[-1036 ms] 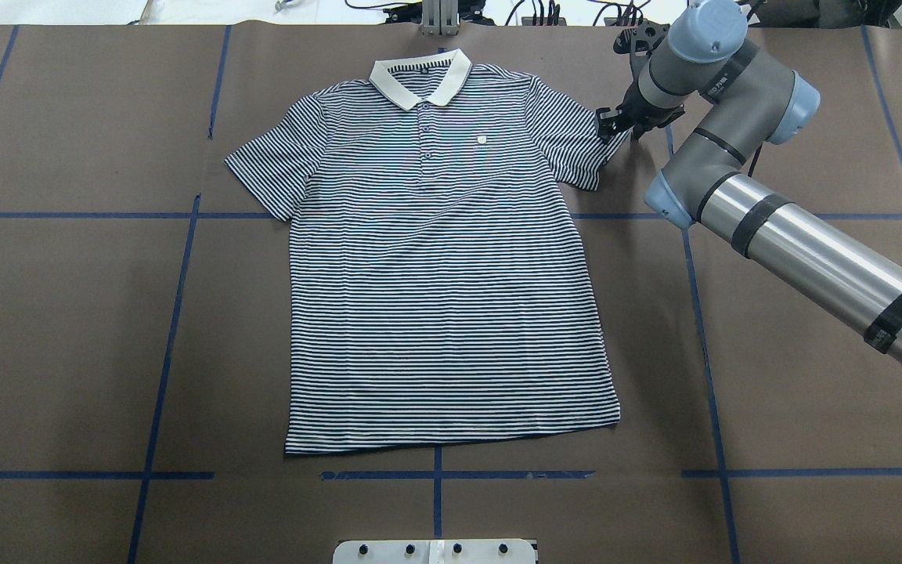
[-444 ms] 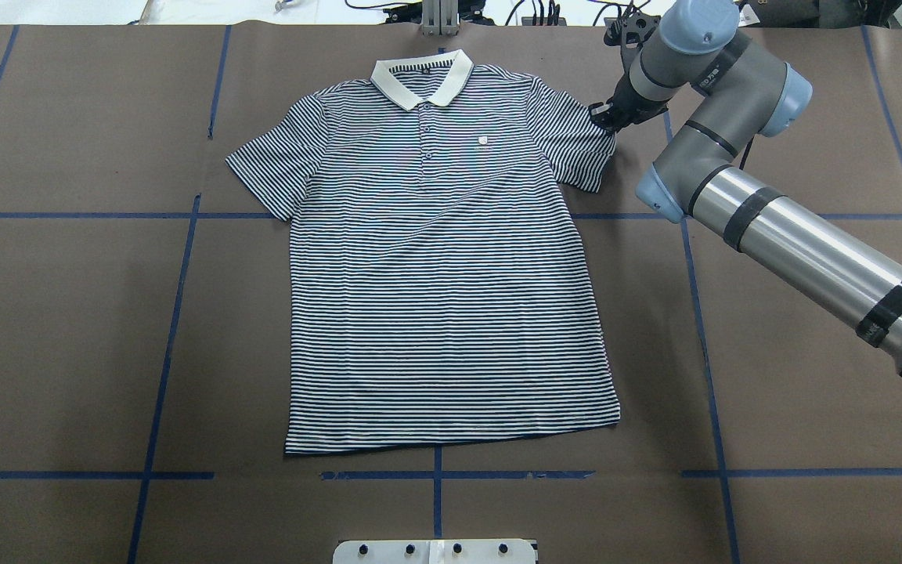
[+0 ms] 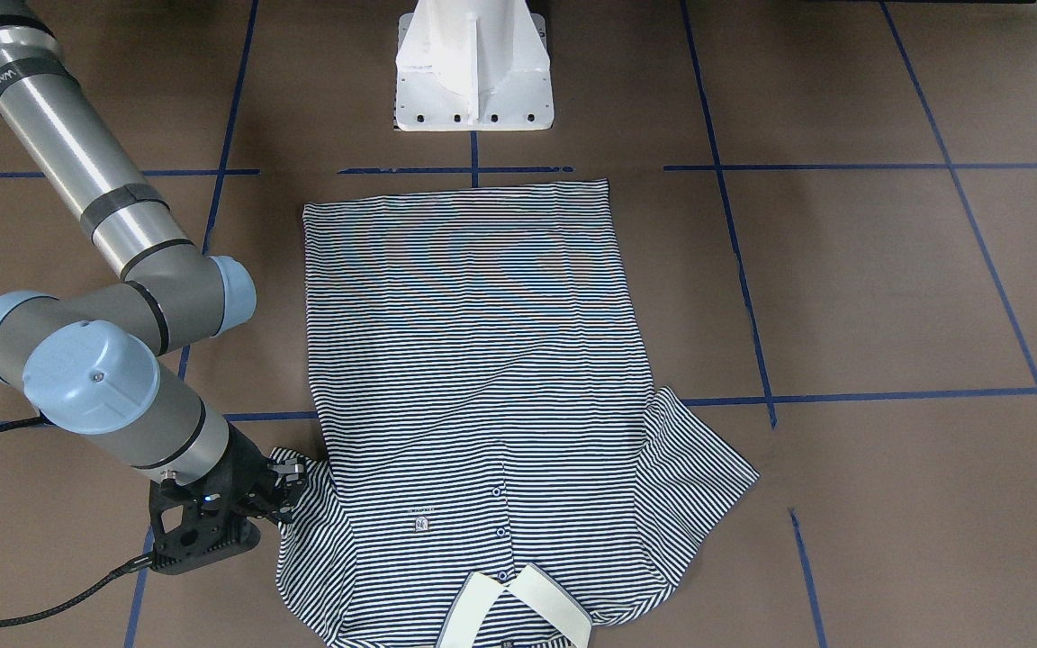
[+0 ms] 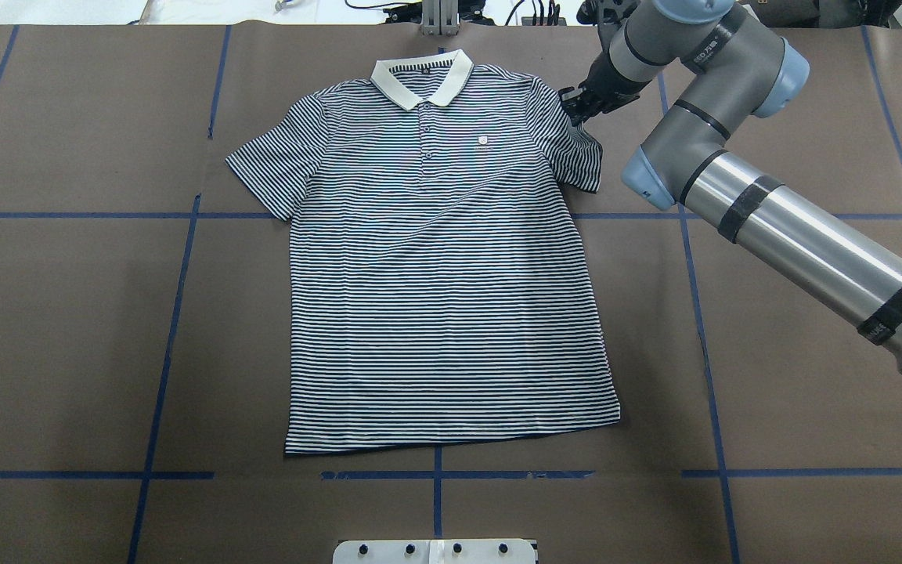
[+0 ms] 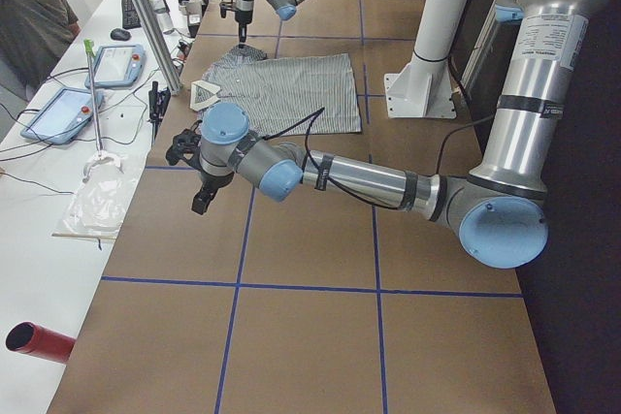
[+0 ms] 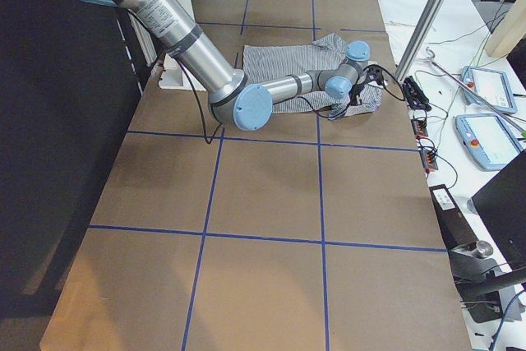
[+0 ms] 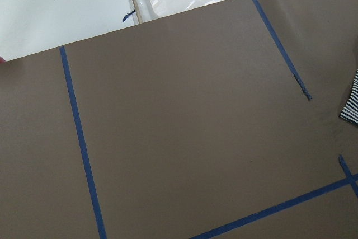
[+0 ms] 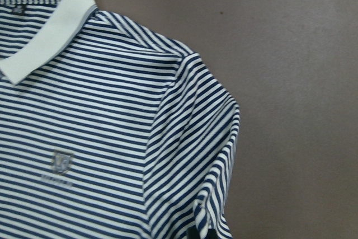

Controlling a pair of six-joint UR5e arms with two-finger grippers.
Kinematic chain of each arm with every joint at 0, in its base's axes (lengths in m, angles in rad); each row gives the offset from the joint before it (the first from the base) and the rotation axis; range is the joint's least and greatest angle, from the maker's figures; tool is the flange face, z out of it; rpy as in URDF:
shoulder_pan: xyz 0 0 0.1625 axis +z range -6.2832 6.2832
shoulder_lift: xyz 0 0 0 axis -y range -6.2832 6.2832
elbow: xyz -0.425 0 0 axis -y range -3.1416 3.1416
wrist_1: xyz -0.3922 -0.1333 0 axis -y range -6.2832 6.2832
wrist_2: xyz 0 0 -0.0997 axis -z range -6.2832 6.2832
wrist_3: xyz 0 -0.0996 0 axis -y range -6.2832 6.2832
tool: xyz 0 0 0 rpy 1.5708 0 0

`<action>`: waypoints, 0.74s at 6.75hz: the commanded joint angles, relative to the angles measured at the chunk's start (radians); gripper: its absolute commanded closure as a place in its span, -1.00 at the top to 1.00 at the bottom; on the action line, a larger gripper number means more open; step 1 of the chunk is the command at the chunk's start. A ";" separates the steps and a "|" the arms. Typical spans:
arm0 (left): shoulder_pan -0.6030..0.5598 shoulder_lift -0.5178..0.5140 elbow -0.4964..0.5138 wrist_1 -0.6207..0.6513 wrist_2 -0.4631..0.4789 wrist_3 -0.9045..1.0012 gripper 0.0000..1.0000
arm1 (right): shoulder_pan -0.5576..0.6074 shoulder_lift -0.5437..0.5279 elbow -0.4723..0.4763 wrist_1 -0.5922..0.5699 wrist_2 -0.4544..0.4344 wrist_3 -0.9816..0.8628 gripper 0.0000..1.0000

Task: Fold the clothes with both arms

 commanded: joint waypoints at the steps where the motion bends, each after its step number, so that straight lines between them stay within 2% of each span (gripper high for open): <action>1: -0.002 0.008 -0.008 -0.002 0.000 0.000 1.00 | -0.031 0.038 0.021 -0.047 -0.017 0.009 -1.00; 2: -0.002 0.007 0.000 -0.002 0.001 0.002 1.00 | -0.068 0.104 -0.037 -0.047 -0.092 0.011 -1.00; 3: 0.000 0.005 0.000 -0.002 0.002 0.002 1.00 | -0.114 0.200 -0.139 -0.047 -0.182 0.021 -1.00; 4: 0.000 0.004 0.004 -0.002 0.003 0.000 1.00 | -0.135 0.263 -0.224 -0.045 -0.236 0.023 -1.00; 5: 0.000 0.001 0.012 -0.002 0.003 0.000 1.00 | -0.139 0.267 -0.234 -0.041 -0.248 0.023 -0.97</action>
